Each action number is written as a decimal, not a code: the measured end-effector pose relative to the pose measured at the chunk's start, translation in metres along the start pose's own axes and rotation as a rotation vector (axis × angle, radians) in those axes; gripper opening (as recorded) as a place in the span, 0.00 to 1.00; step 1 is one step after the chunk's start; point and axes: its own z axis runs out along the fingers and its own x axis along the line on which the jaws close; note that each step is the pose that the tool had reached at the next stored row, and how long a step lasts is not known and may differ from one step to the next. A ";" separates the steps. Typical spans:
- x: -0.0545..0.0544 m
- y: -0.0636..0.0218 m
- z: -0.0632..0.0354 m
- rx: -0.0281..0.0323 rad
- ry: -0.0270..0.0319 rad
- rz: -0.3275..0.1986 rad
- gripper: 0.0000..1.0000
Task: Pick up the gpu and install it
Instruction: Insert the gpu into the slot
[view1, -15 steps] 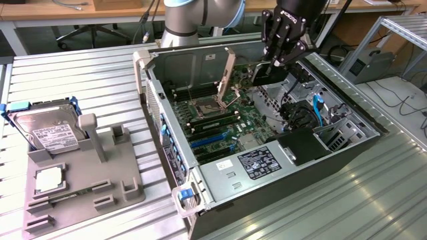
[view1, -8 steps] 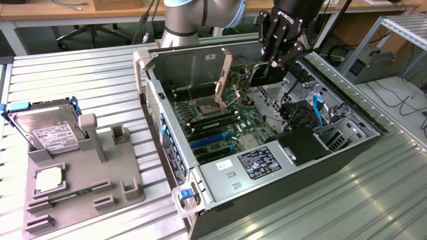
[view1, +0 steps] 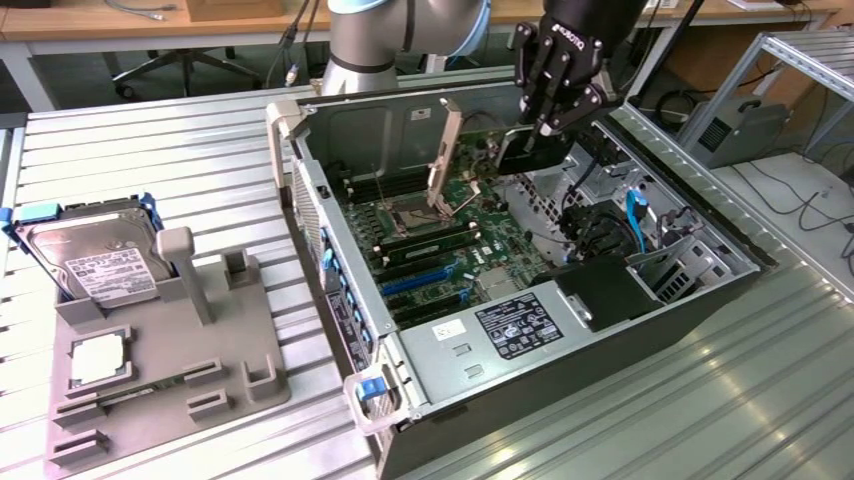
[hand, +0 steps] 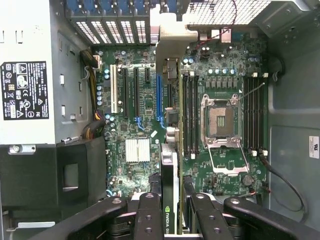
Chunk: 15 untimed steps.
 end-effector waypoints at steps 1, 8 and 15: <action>0.000 0.0006 0.0004 0.0002 -0.0001 0.000 0.27; 0.000 0.0060 0.0030 0.0025 -0.0001 0.000 0.27; 0.000 0.0126 0.0059 0.0044 -0.0001 0.000 0.27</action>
